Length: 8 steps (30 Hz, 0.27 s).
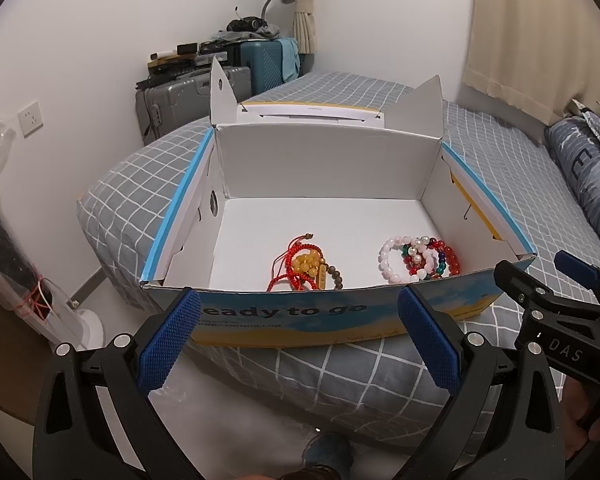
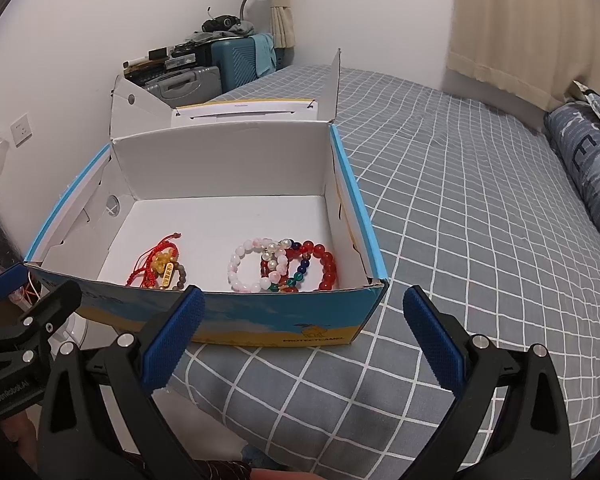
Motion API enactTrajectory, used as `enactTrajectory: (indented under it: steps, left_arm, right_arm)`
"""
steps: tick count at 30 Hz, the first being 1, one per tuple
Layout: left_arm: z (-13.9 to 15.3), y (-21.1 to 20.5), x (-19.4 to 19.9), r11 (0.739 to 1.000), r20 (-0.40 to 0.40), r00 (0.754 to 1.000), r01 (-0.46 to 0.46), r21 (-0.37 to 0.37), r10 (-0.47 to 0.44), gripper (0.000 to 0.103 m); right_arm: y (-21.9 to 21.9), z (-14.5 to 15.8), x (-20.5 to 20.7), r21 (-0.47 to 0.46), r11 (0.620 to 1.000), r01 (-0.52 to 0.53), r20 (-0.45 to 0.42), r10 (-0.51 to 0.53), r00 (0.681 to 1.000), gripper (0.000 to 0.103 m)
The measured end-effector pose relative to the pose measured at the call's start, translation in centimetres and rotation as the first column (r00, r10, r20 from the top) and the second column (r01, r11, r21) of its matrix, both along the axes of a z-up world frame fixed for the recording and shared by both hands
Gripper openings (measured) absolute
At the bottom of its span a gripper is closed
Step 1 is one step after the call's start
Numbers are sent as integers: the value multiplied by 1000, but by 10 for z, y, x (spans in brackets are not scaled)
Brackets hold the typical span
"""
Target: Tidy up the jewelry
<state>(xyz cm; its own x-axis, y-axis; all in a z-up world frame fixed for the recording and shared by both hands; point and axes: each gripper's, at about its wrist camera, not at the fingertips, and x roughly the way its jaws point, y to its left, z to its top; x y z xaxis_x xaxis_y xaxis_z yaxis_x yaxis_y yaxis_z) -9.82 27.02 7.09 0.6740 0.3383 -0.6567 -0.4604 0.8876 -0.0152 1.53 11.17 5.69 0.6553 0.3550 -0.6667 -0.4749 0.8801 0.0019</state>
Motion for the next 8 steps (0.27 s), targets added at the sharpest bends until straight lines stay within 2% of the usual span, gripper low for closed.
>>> enactTrajectory:
  steps: [8]
  left_arm:
    - [-1,1,2,1000,-2,1000,-1,-13,1,97]
  right_arm:
    - [-1,0,0,1,1000,2,0,-2,1000,95]
